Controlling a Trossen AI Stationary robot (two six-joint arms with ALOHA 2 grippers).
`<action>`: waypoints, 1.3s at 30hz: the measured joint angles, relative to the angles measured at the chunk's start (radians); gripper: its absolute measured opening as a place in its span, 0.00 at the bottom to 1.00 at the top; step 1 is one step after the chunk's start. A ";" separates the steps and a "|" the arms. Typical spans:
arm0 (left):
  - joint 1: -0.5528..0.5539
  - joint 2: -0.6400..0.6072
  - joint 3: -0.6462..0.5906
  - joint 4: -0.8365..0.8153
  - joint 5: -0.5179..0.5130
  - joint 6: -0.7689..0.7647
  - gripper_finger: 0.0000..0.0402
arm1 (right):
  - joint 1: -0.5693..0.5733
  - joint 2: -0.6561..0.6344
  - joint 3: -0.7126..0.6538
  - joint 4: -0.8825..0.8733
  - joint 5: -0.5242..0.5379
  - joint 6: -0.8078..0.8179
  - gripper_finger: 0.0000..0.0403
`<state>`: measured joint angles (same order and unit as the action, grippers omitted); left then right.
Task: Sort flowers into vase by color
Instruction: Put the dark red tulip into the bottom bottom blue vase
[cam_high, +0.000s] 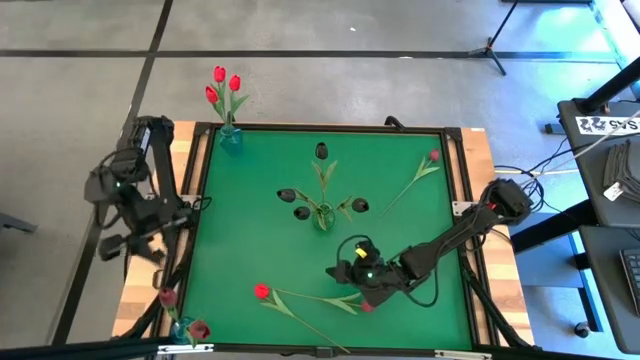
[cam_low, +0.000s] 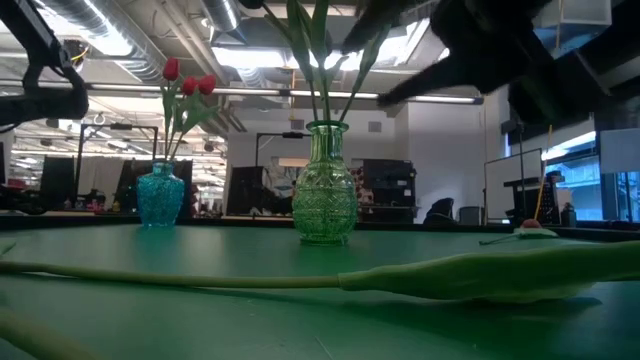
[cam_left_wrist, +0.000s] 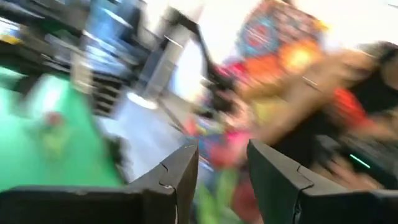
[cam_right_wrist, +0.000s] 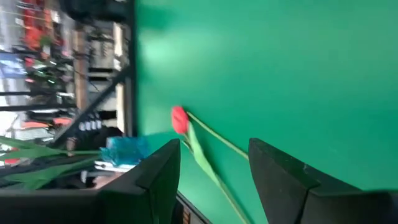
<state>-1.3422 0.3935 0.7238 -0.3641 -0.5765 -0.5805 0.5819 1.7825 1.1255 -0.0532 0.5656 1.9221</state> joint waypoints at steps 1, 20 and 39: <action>0.001 0.001 0.000 0.000 -0.064 0.003 0.33 | 0.000 0.004 0.000 -0.004 -0.025 0.010 0.47; 0.602 0.526 -0.001 0.011 0.030 -0.115 0.33 | 0.158 -0.080 0.000 -0.369 0.202 0.183 0.47; 0.736 1.072 -0.001 0.495 0.119 0.089 0.33 | 0.158 -0.225 0.000 -0.691 0.139 -0.105 0.47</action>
<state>-0.6066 1.4651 0.7231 0.1306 -0.4578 -0.4918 0.7395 1.5575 1.1255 -0.7443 0.7044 1.8168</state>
